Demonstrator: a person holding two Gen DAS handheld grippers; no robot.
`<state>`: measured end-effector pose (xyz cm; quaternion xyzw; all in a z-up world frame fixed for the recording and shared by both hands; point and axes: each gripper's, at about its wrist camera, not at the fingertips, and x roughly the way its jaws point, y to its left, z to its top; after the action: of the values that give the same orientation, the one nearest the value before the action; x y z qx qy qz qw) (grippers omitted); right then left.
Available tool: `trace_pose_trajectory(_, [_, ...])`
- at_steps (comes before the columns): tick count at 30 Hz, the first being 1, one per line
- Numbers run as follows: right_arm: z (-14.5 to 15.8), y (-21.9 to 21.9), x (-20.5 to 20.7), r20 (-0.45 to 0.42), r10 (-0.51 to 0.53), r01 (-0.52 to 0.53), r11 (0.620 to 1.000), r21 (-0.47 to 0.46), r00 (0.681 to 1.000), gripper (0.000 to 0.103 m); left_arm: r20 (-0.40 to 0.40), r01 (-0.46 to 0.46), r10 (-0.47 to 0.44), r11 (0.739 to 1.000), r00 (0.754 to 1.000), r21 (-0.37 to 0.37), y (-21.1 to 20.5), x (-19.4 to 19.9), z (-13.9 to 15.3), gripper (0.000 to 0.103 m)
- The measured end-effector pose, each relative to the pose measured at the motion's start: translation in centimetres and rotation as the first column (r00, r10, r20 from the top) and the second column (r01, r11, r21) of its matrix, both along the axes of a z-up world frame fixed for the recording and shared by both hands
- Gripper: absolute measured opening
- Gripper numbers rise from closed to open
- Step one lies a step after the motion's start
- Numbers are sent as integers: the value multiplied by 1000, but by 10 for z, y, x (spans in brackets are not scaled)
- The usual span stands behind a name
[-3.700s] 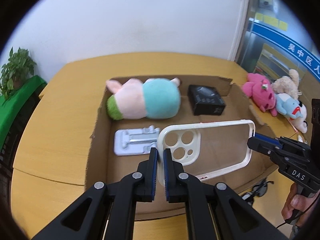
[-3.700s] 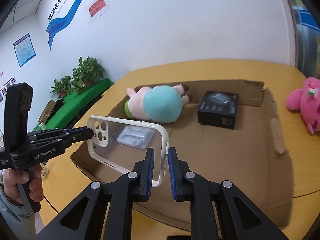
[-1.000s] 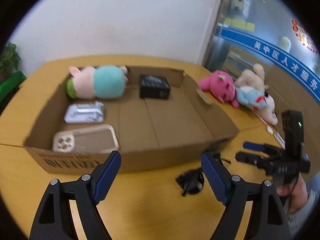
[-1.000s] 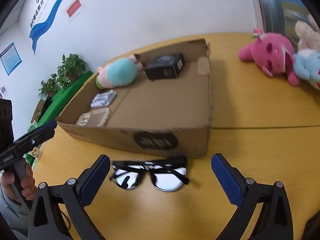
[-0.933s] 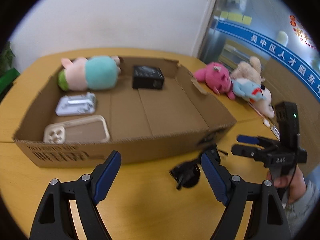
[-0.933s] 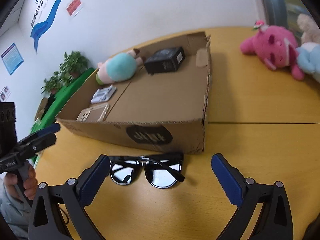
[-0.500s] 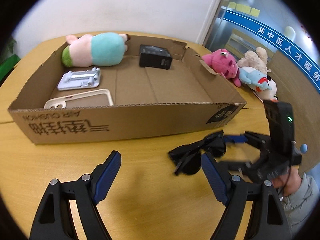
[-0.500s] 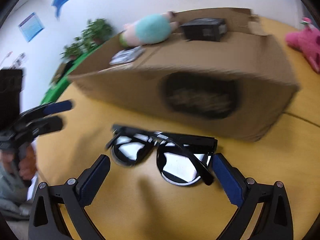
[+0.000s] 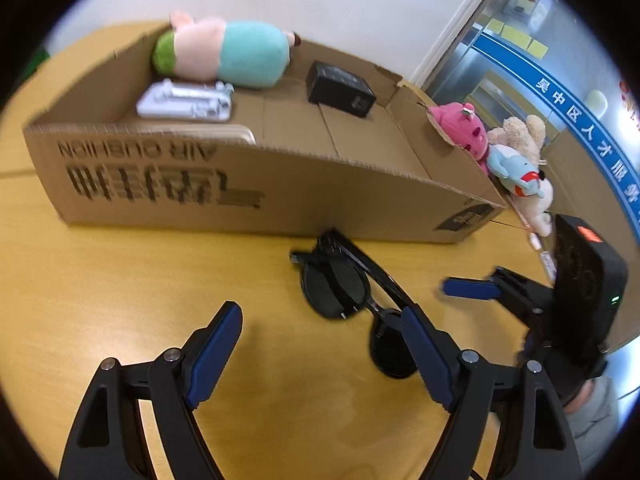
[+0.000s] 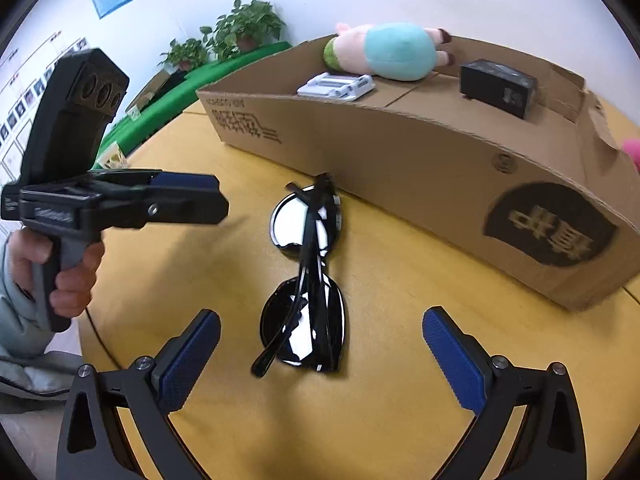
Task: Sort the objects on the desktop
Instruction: 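Close the right gripper on the sunglasses frame and lift them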
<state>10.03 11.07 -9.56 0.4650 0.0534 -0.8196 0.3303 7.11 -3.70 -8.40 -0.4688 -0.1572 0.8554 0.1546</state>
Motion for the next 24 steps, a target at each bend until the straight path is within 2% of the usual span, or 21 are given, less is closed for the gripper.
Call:
trace_pose_trajectory(3, [-9,-14,-6,16,10,-10,999,47,1000,93,41,8,-10,999,999,46,2,-3,-9,81])
trace_pose_trajectory(5, [-10,-21,-3,-5,-1,2,998,56,1000,90,63,18,-23,997,998,81,5,-5,-15,80])
trace_pose_trajectory(7, [-8,-23,0,-11,-16,17,999,41,1000,75,82,32,-42,992,996,125,10,-9,-21,79])
trace_pose_trajectory(9, [-8,-23,2,-32,-57,58,997,47,998,64,103,43,-61,986,993,162,15,-14,-27,69])
trace_pose_trajectory(11, [-7,-21,1,-30,-84,85,996,34,996,50,120,58,-82,980,989,193,22,-18,-32,51])
trace_pose_trajectory(12, [-7,-20,0,-21,-96,96,995,22,995,42,125,66,-93,978,988,199,25,-19,-32,51])
trace_pose_trajectory(16, [-5,-18,-4,-6,-135,135,991,10,991,38,100,83,-101,982,990,170,35,-18,-26,50])
trace_pose_trajectory(18, [-5,-16,-6,12,-164,165,986,-20,986,37,97,82,-99,982,990,167,35,-15,-26,45])
trace_pose_trajectory(20, [-7,-14,-9,30,-179,181,982,-48,983,31,109,109,-136,968,985,225,36,-14,-29,19])
trace_pose_trajectory(24, [-8,-20,-4,28,-184,185,981,-54,983,26,113,105,-124,981,986,162,43,-12,-28,19])
